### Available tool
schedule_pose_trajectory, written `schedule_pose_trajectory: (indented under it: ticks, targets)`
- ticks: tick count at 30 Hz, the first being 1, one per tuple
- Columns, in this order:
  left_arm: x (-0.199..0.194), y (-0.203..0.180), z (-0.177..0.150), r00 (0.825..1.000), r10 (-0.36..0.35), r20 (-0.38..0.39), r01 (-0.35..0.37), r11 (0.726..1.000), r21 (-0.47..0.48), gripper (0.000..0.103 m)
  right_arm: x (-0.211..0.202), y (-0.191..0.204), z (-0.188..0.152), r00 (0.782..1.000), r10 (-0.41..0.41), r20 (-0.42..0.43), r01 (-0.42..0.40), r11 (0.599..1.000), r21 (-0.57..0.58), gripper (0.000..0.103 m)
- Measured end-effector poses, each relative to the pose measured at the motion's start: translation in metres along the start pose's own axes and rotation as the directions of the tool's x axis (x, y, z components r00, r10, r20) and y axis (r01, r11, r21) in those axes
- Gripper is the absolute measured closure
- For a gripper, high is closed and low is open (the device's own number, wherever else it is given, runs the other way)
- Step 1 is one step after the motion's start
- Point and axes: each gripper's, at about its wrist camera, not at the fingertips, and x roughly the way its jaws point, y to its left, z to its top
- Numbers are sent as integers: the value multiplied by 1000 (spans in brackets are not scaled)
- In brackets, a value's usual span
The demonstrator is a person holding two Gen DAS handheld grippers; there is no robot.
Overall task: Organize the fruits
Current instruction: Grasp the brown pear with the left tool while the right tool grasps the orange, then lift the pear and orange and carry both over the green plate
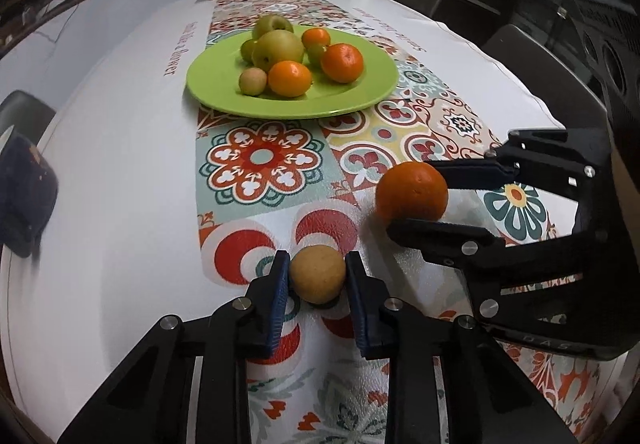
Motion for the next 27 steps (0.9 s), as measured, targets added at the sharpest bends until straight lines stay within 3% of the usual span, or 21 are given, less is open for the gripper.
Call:
schedule_pose_trajectory:
  ticks: [11,27]
  targets:
    - [-35,-4,-3,997,25,76,-22,999,-46,75,-24,3,-10,999,-4,45,0,997,80,63]
    - [-86,-17,0,980,58,189,-45,996,-74,75,-84,3,-11,984,-70,166,43,986,164,63]
